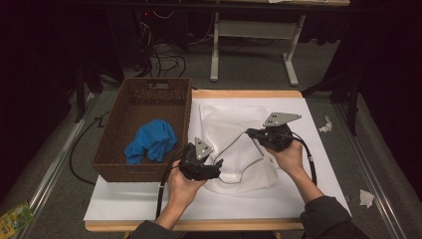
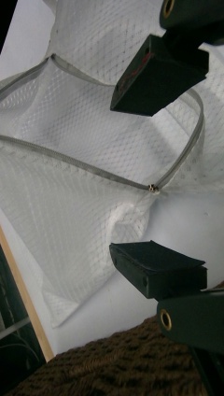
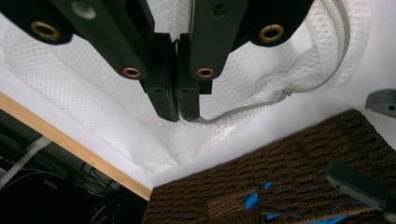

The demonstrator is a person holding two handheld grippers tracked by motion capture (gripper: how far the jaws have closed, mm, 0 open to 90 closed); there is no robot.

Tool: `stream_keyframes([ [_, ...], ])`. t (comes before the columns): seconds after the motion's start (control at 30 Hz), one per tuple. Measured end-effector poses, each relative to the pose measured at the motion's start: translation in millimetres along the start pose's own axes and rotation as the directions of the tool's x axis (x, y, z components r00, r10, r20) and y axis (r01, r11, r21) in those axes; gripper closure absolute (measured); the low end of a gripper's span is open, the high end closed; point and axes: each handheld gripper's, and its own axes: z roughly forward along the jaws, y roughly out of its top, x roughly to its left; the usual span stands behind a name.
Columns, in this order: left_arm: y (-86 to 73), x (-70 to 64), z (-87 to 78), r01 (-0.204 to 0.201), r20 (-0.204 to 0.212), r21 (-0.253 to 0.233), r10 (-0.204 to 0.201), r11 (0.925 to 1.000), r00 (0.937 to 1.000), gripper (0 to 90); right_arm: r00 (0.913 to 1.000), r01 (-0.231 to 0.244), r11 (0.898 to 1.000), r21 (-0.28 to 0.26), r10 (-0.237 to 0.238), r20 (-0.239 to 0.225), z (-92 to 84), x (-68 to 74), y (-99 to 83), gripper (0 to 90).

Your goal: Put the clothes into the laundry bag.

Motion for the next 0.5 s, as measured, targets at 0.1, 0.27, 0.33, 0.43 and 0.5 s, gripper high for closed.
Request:
stream_keyframes([
  [0.1,3.2,3.8,-4.5,0.005,-0.008,-0.01,-0.005,0.9999,1.0,26.6,1.0,-0.009,1.0,0.001,0.009,0.001,-0.2,-1.0,-1.6,89.3],
  [0.27,6.7,11.2,-8.4,0.001,-0.018,-0.009,-0.001,1.0,0.9998,26.9,0.9999,-0.012,1.0,0.0,0.012,0.004,-0.8,-1.9,-2.6,89.3],
  [0.33,6.7,13.8,-9.9,0.001,-0.026,-0.008,-0.001,1.0,0.9997,27.0,0.9999,-0.01,1.0,-0.001,0.01,0.004,-0.9,-1.7,-2.5,89.3],
  [0.43,7.1,18.6,-12.0,0.014,-0.026,-0.01,-0.014,0.9998,0.9996,27.1,1.0,-0.006,1.0,0.003,0.006,0.005,-1.3,-1.5,-2.4,89.3],
  [0.5,8.3,21.8,-13.5,0.022,-0.026,-0.01,-0.022,0.9997,0.9994,27.1,1.0,-0.009,1.0,0.0,0.009,0.005,-1.4,-1.2,-2.5,89.3],
])
